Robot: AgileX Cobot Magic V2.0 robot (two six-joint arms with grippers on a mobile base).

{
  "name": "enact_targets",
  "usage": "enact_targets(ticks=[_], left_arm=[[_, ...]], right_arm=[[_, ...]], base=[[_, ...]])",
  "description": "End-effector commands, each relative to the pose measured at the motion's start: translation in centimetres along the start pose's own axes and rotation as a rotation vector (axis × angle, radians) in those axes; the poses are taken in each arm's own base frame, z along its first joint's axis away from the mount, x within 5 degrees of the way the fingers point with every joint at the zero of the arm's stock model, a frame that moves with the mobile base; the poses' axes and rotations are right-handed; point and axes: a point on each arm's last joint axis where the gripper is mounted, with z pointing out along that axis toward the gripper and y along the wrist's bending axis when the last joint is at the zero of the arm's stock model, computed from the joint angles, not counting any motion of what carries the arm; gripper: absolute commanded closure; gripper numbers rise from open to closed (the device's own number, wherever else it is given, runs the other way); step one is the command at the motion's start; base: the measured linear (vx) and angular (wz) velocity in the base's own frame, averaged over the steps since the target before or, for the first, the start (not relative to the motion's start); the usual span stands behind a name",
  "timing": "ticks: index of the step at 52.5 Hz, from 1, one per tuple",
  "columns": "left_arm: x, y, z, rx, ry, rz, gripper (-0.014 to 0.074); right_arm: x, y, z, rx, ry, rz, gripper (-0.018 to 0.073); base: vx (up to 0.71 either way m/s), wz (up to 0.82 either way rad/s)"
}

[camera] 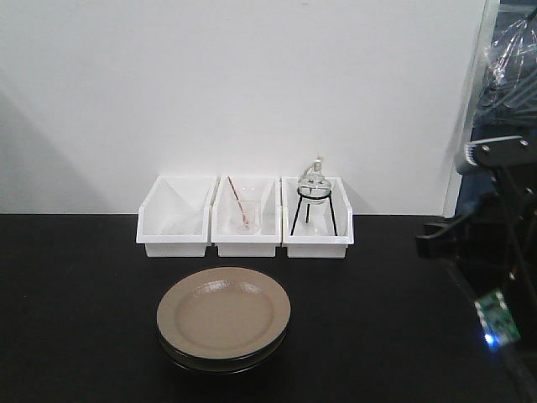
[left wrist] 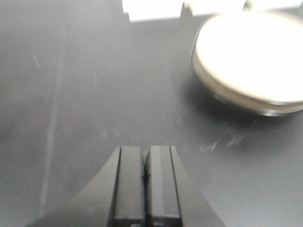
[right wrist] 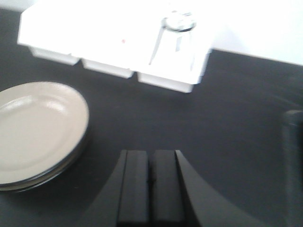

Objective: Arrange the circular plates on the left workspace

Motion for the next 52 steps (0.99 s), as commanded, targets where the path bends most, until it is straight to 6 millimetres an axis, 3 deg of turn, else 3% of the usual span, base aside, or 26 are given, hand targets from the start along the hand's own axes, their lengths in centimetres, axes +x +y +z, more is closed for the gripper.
enact_targets(ticks=[1, 7, 13, 19, 52], left_arm=[[0.0, -0.2, -1.9, -0.035, -0.086, -0.005, 0.0597], [2.0, -0.7, -3.4, -0.055, -0.123, -0.017, 0.0597], [2.1, -0.7, -5.1, -0.103, -0.224, -0.028, 0.0597], [1.9, -0.9, -5.9, -0.111, -0.266, -0.020, 0.0597], [2.4, -1.8, -5.8, -0.012, -0.208, -0.004, 0.0597]], right_arm=[[0.6, -0.2, -3.6, 0.119, -0.163, 0.005, 0.0564], [3.7, 0.2, -6.2, 0.182, -0.200, 0.005, 0.0564], [6.2, 0.4, -7.7, 0.234, -0.221, 0.021, 0.0564], [7.2, 0.2, -8.5, 0.285, -0.256, 0.025, 0.0564], [7.9, 0.4, -8.5, 0.278, -0.239, 0.032, 0.0564]], base=[[0.00, 0.00], [0.00, 0.00], [0.00, 0.00], [0.00, 0.00], [0.00, 0.00]])
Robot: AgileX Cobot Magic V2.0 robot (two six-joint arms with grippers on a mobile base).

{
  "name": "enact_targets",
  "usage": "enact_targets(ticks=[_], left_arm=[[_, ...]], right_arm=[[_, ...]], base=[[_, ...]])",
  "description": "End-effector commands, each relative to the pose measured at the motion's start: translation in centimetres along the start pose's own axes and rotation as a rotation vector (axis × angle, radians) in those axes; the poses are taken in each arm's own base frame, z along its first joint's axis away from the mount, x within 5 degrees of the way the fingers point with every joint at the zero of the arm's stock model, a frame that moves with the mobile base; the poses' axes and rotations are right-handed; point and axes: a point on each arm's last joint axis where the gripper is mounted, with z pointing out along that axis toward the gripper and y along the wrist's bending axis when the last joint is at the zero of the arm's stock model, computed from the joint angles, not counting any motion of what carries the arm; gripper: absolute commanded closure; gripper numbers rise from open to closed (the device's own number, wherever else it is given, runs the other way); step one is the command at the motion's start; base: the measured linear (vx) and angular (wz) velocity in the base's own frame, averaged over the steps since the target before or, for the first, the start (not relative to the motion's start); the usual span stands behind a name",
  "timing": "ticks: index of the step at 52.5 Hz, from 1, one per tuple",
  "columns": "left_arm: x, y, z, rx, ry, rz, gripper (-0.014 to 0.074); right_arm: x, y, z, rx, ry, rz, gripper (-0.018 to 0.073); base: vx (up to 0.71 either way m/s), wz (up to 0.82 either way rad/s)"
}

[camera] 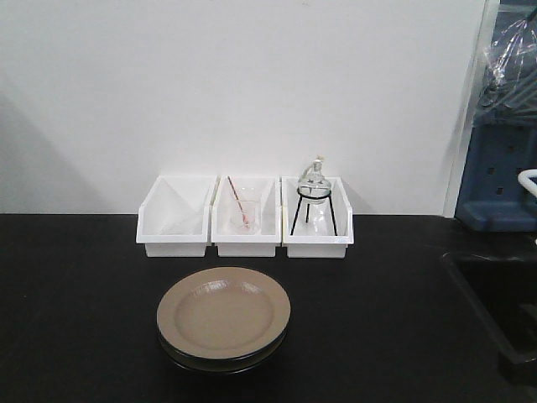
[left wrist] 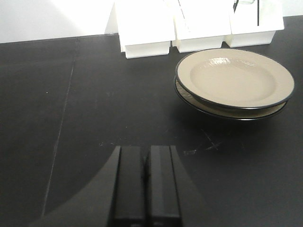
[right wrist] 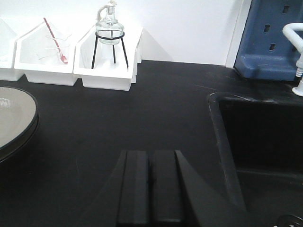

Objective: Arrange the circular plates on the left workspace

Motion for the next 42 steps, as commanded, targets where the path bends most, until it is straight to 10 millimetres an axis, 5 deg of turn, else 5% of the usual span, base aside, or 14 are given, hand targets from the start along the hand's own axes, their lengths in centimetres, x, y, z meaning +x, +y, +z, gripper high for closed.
enact_targets(ticks=[1, 10, 34, 42], left_arm=[[-1.2, 0.0, -0.2, -0.005, -0.058, -0.019, 0.0597], [-1.1, -0.4, -1.1, -0.027, -0.167, 0.001, 0.0597], [9.7, -0.8, -3.8, -0.144, -0.363, 0.011, 0.0597], [10.2, -0.9, -3.6, -0.137, -0.302, 0.043, 0.0597]], right_arm=[[-1.6, -0.6, -0.5, 0.052, -0.088, -0.006, 0.0564], [-1.6, -0.6, -0.5, 0.052, -0.088, -0.006, 0.0564], [-1.6, -0.6, -0.5, 0.052, -0.088, -0.006, 0.0564], [-1.5, -0.5, -0.4, 0.050, -0.082, -0.006, 0.0564]], base=[[0.00, 0.00], [0.00, 0.00], [0.00, 0.00], [0.00, 0.00]])
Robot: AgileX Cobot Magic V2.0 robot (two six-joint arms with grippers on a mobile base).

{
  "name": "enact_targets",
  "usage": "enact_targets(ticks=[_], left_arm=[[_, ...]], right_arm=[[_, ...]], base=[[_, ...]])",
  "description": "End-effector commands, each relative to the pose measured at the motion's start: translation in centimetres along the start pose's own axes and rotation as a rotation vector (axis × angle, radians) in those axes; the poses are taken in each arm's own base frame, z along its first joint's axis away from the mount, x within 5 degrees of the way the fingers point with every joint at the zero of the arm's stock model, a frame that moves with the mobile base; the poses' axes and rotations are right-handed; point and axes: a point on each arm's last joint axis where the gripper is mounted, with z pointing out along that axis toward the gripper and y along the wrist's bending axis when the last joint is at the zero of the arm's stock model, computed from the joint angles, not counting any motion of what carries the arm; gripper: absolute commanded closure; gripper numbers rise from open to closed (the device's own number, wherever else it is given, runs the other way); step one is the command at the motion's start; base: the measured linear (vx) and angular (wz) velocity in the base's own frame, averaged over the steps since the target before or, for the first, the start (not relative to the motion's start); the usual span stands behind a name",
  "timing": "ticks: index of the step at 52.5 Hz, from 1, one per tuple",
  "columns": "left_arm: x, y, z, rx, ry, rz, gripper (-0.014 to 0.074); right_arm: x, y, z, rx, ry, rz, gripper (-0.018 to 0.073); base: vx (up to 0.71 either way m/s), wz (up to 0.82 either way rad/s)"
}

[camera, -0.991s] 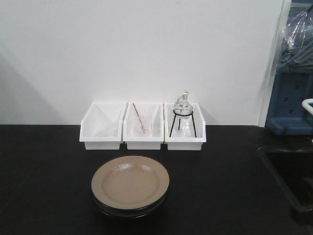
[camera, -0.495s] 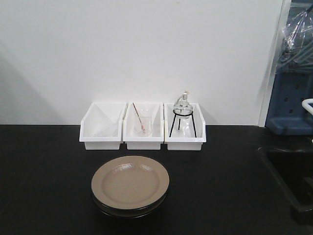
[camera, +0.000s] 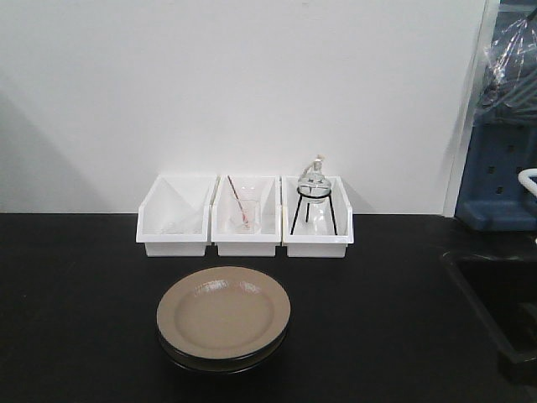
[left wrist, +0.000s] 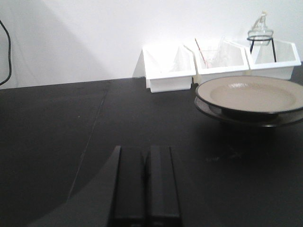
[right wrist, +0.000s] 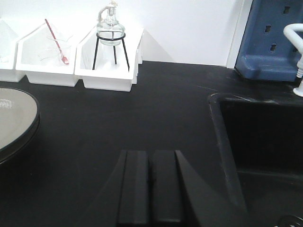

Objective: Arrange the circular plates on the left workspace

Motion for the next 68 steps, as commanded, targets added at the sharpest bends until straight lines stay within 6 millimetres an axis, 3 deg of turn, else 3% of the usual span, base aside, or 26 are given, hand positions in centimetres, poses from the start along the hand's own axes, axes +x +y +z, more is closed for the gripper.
enact_targets(ticks=[1, 45, 51, 52, 54, 68], left_arm=[[0.1, 0.1, 0.0, -0.011, -0.047, 0.013, 0.0597], [0.1, 0.1, 0.0, -0.010, -0.048, -0.003, 0.0596], [0.1, 0.1, 0.0, -0.010, -0.048, -0.003, 0.0596], [0.1, 0.1, 0.0, -0.010, -0.048, -0.003, 0.0596], [0.1, 0.1, 0.0, -0.010, -0.048, -0.003, 0.0596], [0.1, 0.1, 0.0, -0.010, -0.048, -0.003, 0.0596]], right_arm=[[-1.5, -0.5, -0.3, 0.049, -0.080, -0.007, 0.0564], [-1.5, -0.5, -0.3, 0.049, -0.080, -0.008, 0.0564], [-1.6, -0.3, -1.5, 0.029, -0.098, -0.123, 0.0564], [-0.1, 0.1, -3.5, 0.000, -0.091, -0.109, 0.0564], [1.0, 0.1, -4.4, 0.001, -0.096, -0.037, 0.0564], [9.9, 0.6, -8.6, 0.003, -0.112, 0.058, 0.0564]], base=[[0.00, 0.00], [0.00, 0.00], [0.00, 0.00], [0.00, 0.00], [0.00, 0.00], [0.00, 0.00]])
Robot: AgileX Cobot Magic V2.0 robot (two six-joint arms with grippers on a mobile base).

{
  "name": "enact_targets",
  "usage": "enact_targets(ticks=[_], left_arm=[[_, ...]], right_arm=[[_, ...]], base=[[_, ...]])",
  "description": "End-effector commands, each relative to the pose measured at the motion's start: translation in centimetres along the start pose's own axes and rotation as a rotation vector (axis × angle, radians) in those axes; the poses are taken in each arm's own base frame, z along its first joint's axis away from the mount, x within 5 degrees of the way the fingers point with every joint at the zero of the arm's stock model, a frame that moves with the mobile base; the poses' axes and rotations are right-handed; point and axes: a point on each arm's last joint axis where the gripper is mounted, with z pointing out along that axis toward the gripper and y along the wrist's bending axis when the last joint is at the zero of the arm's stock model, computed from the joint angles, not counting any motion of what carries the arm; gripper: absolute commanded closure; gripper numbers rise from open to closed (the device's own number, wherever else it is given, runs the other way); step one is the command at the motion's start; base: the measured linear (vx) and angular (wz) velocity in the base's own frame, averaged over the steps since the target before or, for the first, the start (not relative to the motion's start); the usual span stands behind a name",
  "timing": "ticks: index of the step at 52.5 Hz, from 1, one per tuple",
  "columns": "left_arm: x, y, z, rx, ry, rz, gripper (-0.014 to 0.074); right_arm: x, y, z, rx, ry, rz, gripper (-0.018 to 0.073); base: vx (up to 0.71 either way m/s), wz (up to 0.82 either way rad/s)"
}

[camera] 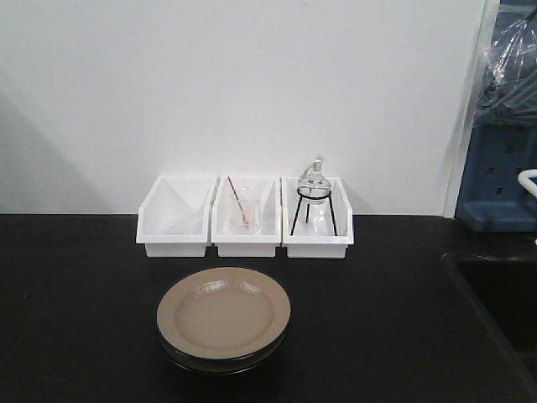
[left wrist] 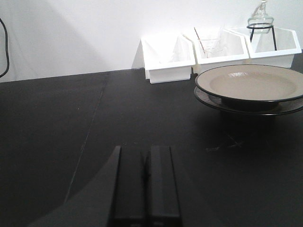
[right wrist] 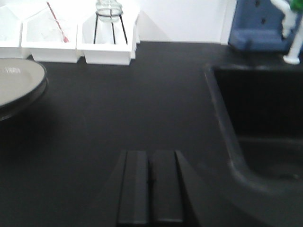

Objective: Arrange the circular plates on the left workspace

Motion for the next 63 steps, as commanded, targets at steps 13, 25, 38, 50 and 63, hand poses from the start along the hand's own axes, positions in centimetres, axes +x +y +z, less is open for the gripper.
enact_targets(ticks=[13, 25, 38, 50, 63], left_arm=[[-0.1, 0.1, 0.0, -0.016, -0.074, -0.011, 0.0596], [-0.1, 0.1, 0.0, -0.016, -0.075, -0.011, 0.0596], [-0.1, 0.1, 0.0, -0.016, -0.075, -0.011, 0.0596], [-0.1, 0.1, 0.0, -0.016, -0.075, -0.011, 0.0596], [-0.1, 0.1, 0.0, -0.016, -0.075, -0.011, 0.0596]], right_arm=[[5.1, 0.0, -2.9, 0.004, -0.241, -0.046, 0.0564], [5.2, 0.0, -3.3, 0.009, -0.256, -0.045, 0.0564], [5.2, 0.0, -3.3, 0.009, -0.254, -0.045, 0.0564], [5.2, 0.0, -3.3, 0.009, -0.254, -0.045, 0.0564], [5.2, 0.0, -3.3, 0.009, -0.254, -0.045, 0.0564]], base=[[0.00, 0.00], [0.00, 0.00], [0.00, 0.00], [0.00, 0.00], [0.00, 0.00]])
